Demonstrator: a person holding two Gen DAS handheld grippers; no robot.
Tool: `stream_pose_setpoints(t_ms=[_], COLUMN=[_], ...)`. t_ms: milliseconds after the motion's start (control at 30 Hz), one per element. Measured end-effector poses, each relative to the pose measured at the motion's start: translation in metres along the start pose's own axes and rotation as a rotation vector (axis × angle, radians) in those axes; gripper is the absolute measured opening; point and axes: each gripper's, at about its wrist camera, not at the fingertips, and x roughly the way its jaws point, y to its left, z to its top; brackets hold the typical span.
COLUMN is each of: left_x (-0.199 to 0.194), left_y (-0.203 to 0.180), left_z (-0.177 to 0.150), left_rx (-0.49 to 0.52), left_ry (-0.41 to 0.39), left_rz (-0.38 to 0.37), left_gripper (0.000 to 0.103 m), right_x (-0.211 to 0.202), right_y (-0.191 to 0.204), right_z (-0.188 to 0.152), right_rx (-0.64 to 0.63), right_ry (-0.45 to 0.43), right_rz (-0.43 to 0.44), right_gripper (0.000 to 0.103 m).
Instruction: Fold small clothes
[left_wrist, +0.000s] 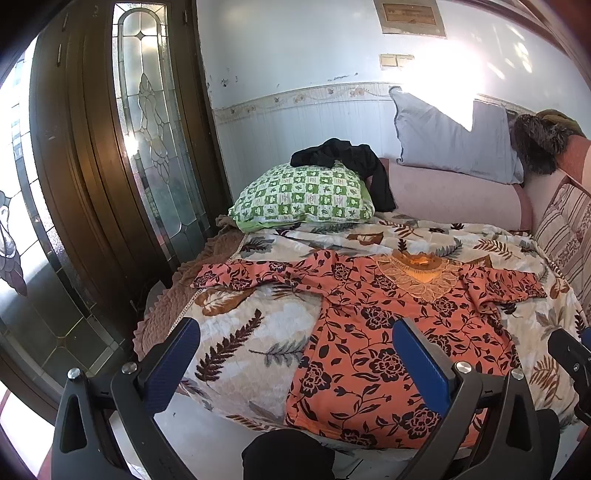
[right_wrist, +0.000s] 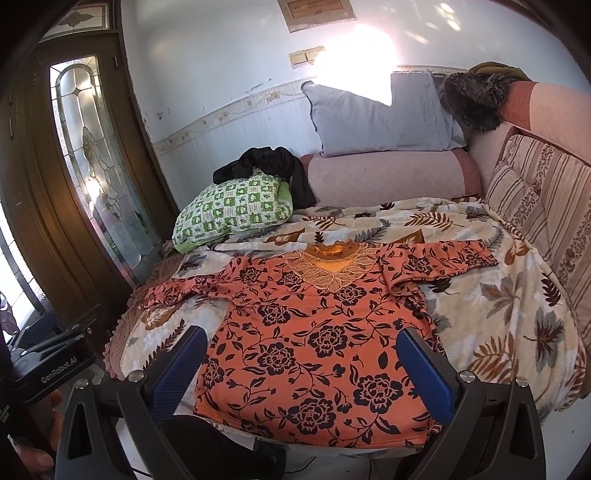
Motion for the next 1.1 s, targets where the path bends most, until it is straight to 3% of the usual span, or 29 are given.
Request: stream_pose_setpoints(t_ms=[700,1100], left_x=[0.012,0.030], left_y=[0.001,-0.019], left_z=[0.002,0.008], left_rx=[0.017,0.046], left_ry=[0.023,0.047], left_rz=[0.008,0.028], left_gripper=[0.103,0.103], right_x=[0.020,0.038], right_y=[-0.007,-0.022], right_z=[-0.002,0.004], right_rx=[0.020,0.057], right_ry=[0.031,0.061], right_rz=[0.006,0.006], right_gripper=[0.103,0.103])
